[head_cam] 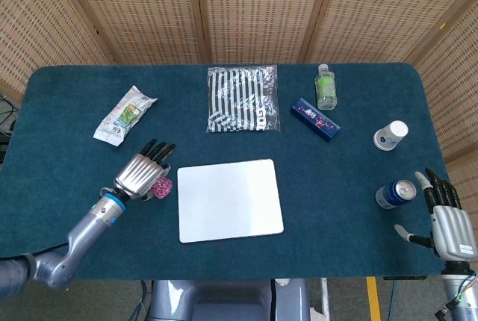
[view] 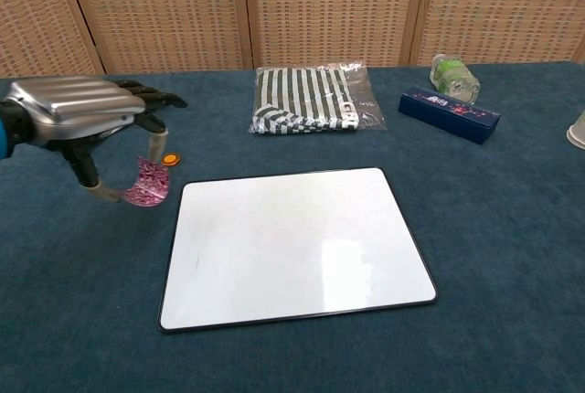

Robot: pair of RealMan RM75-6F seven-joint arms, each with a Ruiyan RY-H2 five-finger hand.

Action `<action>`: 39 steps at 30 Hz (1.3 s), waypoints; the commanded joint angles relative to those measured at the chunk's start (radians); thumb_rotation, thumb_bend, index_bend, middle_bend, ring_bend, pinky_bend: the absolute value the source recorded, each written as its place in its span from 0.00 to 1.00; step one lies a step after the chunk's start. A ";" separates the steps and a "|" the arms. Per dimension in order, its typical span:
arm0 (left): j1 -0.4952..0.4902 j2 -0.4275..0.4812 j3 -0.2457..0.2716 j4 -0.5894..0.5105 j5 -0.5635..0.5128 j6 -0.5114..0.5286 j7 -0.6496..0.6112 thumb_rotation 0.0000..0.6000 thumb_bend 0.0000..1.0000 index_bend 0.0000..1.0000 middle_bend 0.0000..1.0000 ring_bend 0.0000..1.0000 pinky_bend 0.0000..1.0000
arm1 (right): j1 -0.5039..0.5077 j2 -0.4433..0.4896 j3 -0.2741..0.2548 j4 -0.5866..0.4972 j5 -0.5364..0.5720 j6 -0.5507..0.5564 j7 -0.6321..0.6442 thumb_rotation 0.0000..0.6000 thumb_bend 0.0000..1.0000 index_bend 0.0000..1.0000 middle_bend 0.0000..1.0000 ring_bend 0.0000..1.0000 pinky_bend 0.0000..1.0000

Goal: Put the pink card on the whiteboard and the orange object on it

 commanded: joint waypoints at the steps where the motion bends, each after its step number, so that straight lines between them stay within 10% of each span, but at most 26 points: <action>1: -0.060 -0.075 -0.029 -0.044 -0.097 0.004 0.103 1.00 0.15 0.45 0.00 0.00 0.00 | 0.001 0.002 0.000 0.001 0.000 -0.003 0.006 1.00 0.05 0.00 0.00 0.00 0.00; 12: -0.170 -0.233 -0.028 -0.007 -0.263 0.011 0.237 1.00 0.13 0.42 0.00 0.00 0.00 | 0.004 0.007 0.000 0.001 0.005 -0.015 0.025 1.00 0.05 0.00 0.00 0.00 0.00; 20: -0.199 -0.281 -0.016 0.056 -0.229 0.001 0.185 1.00 0.07 0.00 0.00 0.00 0.00 | 0.005 0.012 0.001 -0.005 0.015 -0.023 0.036 1.00 0.05 0.00 0.00 0.00 0.00; 30: -0.190 -0.178 -0.027 0.048 -0.193 0.006 0.084 1.00 0.09 0.00 0.00 0.00 0.00 | 0.007 0.012 0.002 -0.010 0.024 -0.028 0.028 1.00 0.05 0.00 0.00 0.00 0.00; 39: -0.170 -0.113 -0.034 0.265 -0.166 -0.081 -0.130 1.00 0.16 0.14 0.00 0.00 0.00 | 0.009 0.013 0.003 -0.015 0.034 -0.036 0.015 1.00 0.05 0.00 0.00 0.00 0.00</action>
